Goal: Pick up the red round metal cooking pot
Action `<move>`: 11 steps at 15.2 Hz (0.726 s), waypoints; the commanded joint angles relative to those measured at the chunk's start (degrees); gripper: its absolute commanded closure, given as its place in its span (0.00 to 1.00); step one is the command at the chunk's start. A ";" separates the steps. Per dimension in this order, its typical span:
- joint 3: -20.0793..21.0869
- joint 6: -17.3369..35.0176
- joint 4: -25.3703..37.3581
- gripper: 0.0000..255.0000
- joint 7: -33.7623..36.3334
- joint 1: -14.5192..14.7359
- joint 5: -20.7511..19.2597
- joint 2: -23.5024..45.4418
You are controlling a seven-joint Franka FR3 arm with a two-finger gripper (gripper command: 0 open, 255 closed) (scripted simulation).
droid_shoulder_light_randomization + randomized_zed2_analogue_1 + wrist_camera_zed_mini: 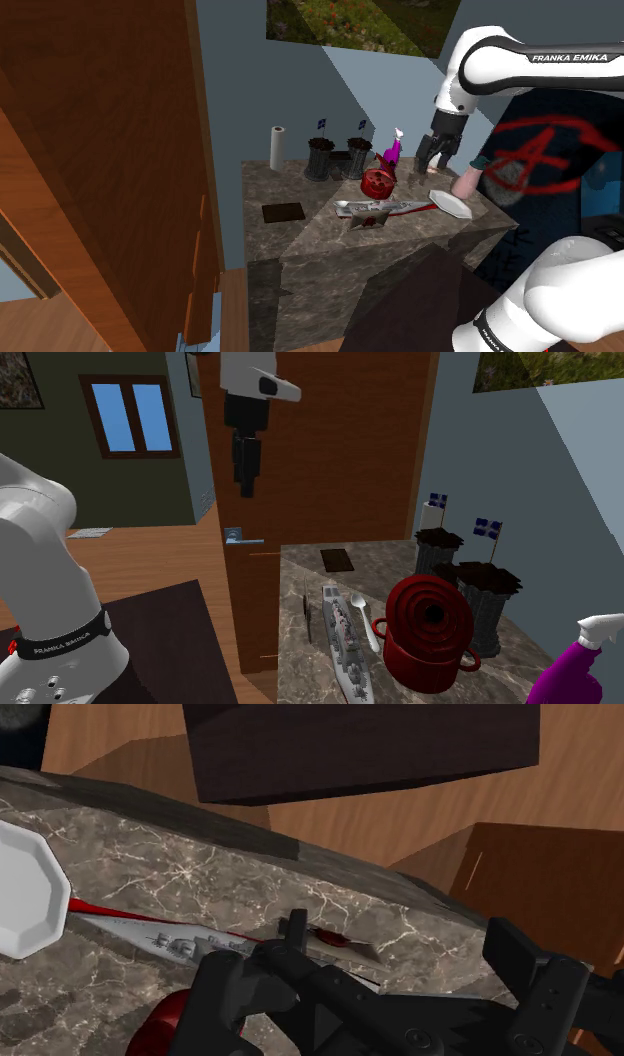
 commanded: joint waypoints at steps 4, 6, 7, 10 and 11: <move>-6.90 6.71 3.77 0.00 -6.14 -1.06 3.83 8.52; -9.56 8.75 5.77 0.00 -8.94 -1.24 6.24 12.26; -10.86 9.62 6.87 0.00 -10.43 -1.30 7.65 14.22; -14.59 11.57 10.64 0.00 -15.28 -1.54 12.72 20.49; -15.70 11.95 12.06 0.00 -17.01 -1.71 14.69 22.72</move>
